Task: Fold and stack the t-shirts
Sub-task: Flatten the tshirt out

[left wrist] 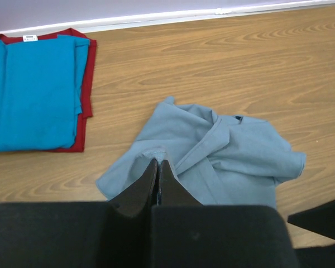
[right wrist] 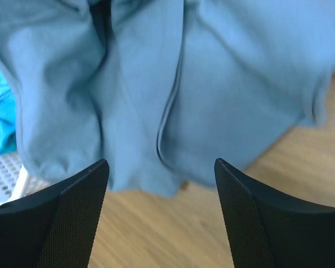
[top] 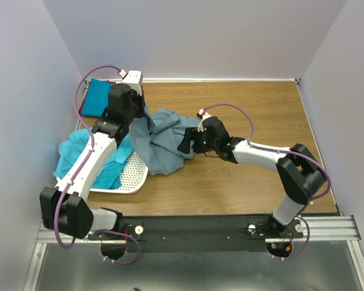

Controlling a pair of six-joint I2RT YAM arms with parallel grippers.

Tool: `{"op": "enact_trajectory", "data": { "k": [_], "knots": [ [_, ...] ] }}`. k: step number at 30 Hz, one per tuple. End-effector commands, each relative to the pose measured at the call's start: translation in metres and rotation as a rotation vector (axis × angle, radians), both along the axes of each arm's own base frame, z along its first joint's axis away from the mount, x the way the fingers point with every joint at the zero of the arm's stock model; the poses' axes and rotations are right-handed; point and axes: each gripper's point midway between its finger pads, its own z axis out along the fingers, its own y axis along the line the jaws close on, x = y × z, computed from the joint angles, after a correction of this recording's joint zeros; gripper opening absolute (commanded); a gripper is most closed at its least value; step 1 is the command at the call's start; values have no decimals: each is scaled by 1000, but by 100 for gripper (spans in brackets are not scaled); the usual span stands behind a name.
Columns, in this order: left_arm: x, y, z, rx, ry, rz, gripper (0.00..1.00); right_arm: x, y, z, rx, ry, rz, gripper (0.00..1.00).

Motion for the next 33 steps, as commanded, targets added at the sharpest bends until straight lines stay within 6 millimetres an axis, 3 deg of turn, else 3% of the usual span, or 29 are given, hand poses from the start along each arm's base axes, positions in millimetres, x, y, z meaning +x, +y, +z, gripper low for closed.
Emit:
{"op": "enact_trajectory", "data": {
  "k": [1, 5, 16, 21, 24, 25, 27, 30, 31, 33],
  "knots": [
    [-2, -2, 19, -21, -61, -28, 0, 24, 18, -8, -16, -44, -4, 79],
    [-2, -1, 18, -20, -59, -27, 0, 24, 30, -27, -28, -8, 35, 70],
    [0, -5, 8, -22, -29, -50, 0, 13, 51, -32, -31, -11, 82, 63],
    [0, -5, 7, -21, -27, -50, 0, 14, 57, -43, -38, 5, 109, 53],
    [0, -5, 6, -19, -25, -50, 0, 12, 58, -51, -46, 22, 120, 34],
    [0, -5, 5, -17, -22, -49, 0, 13, 58, -51, -46, 19, 120, 17],
    [1, -3, 3, -12, -20, -41, 0, 14, 56, -47, -53, 4, 108, 1],
    [5, 8, 8, -11, -31, -16, 0, 27, 32, -20, -109, -86, 23, 0],
    [8, 20, 12, -17, -43, 10, 0, 31, 23, -9, -131, -114, -1, 0],
    [12, 38, 25, -59, -71, 42, 0, 56, -23, 31, -204, -219, -132, 0]
  ]
}}
